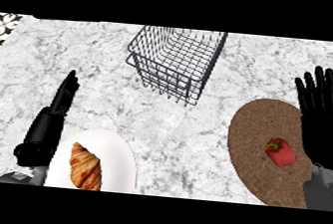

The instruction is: Pick the bell pepper from the placemat and place it in the basket

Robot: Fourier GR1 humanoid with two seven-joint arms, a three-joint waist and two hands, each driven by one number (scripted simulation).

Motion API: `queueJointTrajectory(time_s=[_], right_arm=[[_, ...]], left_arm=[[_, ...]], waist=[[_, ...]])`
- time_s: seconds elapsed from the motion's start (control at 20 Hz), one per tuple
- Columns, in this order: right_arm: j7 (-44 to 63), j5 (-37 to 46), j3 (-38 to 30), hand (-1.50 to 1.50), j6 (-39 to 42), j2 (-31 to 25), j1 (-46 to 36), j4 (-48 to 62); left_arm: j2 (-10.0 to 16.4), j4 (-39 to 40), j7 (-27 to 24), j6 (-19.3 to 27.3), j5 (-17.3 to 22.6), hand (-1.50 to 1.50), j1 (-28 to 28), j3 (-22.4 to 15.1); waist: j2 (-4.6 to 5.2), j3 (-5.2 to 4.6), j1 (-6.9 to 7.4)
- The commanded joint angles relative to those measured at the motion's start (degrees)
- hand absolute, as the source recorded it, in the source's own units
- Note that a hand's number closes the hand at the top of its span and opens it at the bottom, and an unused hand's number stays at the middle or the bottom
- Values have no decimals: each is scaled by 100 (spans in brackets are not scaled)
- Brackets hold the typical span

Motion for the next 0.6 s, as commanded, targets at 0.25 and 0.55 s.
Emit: queueJointTrajectory(time_s=[0.25,0.55], right_arm=[[-440,-237,1799,150,3474,-741,-707,-1266],[-1014,-444,2655,-150,4632,-715,1269,-2257]], left_arm=[[581,64,61,-444,-96,0,-470,219],[914,231,101,-734,262,0,-334,674]], waist=[[-119,-110,385],[-145,-121,-193]])
